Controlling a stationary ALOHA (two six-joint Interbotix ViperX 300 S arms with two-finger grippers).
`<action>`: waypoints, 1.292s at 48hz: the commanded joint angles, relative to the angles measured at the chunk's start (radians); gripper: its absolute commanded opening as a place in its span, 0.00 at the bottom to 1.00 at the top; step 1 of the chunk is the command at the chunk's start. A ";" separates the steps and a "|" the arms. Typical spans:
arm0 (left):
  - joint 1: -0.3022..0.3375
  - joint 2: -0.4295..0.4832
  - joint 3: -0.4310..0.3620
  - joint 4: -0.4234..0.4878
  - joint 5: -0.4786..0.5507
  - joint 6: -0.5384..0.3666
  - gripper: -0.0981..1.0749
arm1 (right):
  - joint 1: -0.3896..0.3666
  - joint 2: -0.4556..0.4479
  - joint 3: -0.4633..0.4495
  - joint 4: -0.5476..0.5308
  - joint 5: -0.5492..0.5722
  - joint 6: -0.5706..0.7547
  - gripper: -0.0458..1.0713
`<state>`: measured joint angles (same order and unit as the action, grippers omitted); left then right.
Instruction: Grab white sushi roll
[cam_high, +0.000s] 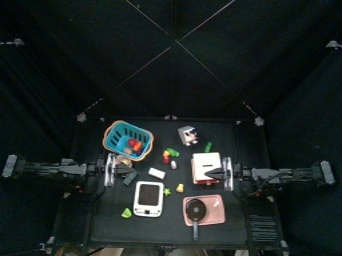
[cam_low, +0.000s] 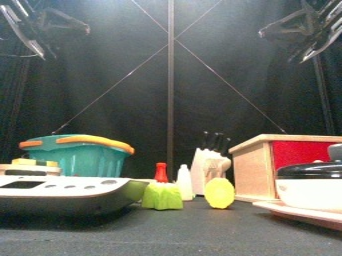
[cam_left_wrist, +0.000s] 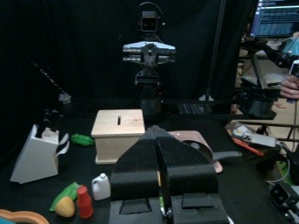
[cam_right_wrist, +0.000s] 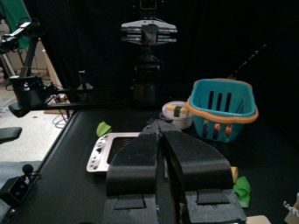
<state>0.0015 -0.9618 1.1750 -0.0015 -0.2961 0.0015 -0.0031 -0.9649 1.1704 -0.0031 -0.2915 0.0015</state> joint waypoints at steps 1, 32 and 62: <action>-0.008 0.015 -0.023 -0.005 -0.003 0.000 0.03 | -0.005 0.025 -0.012 0.000 -0.008 0.002 0.01; 0.005 0.222 -0.212 0.002 0.276 0.003 0.10 | -0.026 0.153 -0.044 0.003 -0.017 0.012 0.06; 0.091 0.423 -0.261 0.166 0.370 0.005 0.80 | -0.058 0.189 -0.035 0.009 -0.015 0.012 0.06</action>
<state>0.0798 -0.5568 0.9434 0.1411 0.0782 0.0046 -0.0583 -0.7793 1.1505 0.0015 -0.2991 0.0138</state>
